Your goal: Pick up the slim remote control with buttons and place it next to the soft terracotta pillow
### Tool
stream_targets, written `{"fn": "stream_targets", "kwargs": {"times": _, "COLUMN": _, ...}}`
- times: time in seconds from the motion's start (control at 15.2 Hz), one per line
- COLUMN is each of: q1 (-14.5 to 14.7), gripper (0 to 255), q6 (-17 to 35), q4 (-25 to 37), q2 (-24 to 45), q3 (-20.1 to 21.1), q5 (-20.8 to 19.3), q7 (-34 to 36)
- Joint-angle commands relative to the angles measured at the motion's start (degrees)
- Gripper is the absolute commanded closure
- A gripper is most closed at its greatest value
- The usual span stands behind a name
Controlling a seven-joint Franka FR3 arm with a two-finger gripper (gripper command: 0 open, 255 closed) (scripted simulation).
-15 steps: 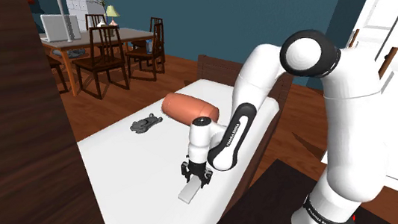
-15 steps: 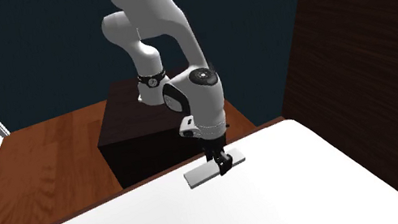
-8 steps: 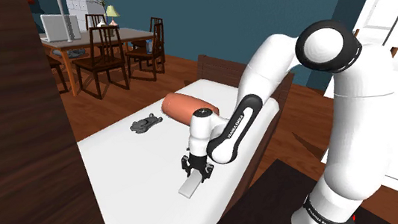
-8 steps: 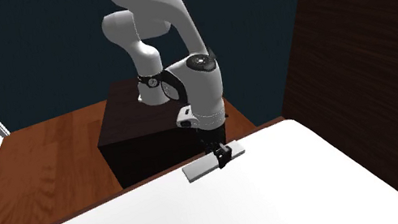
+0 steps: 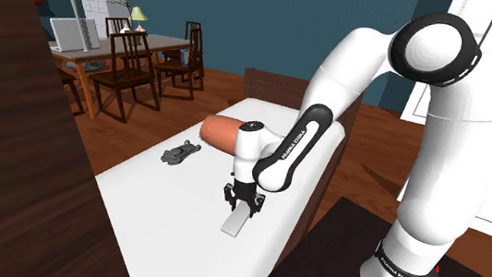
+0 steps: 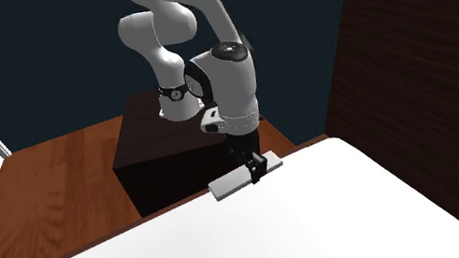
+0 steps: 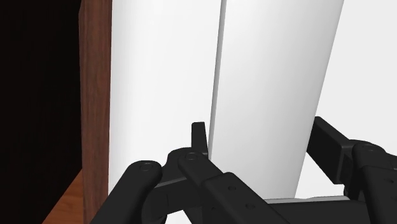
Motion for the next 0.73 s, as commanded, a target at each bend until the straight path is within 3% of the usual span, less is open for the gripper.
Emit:
{"fn": "stream_targets", "kwargs": {"times": 0.0, "q1": -0.8, "gripper": 255, "q6": -1.4, "q4": -0.2, "q2": -1.7, "q3": 1.2, "q5": 1.9, "q7": -1.4}}
{"fn": "stream_targets", "kwargs": {"times": 0.66, "q1": -2.8, "gripper": 255, "q6": -8.9, "q4": 0.0, "q2": -10.4, "q3": 4.6, "q5": 11.4, "q7": -8.1}}
